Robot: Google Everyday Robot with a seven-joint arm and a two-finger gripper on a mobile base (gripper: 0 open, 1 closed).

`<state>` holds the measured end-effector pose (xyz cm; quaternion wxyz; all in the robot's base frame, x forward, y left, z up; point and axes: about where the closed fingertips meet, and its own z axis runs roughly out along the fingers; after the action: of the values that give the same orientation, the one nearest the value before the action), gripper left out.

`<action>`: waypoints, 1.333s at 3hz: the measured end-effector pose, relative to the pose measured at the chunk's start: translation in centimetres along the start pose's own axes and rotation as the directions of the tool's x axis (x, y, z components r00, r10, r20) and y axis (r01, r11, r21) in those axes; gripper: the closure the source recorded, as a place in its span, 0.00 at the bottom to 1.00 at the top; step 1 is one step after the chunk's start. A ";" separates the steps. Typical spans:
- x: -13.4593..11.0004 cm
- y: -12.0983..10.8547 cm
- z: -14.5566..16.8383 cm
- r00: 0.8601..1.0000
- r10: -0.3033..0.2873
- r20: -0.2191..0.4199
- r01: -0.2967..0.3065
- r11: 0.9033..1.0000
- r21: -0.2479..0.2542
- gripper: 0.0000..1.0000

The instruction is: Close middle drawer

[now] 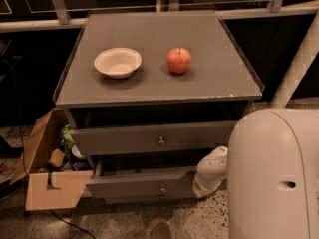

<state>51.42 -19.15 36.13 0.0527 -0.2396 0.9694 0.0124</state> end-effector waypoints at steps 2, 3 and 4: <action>-1.4 -1.3 -0.1 0.999 0.033 0.033 -0.034 0.999 0.020 1.00; -2.6 -1.9 -0.5 0.998 0.037 0.056 -0.039 0.999 0.032 1.00; -3.3 -2.6 -0.9 0.996 0.039 0.077 -0.043 0.998 0.043 1.00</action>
Offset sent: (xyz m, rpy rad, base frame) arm 0.0354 -0.0104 0.0087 0.0059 -0.0681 -0.0664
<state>55.42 -19.94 37.42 0.0944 -0.2178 0.9714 0.0007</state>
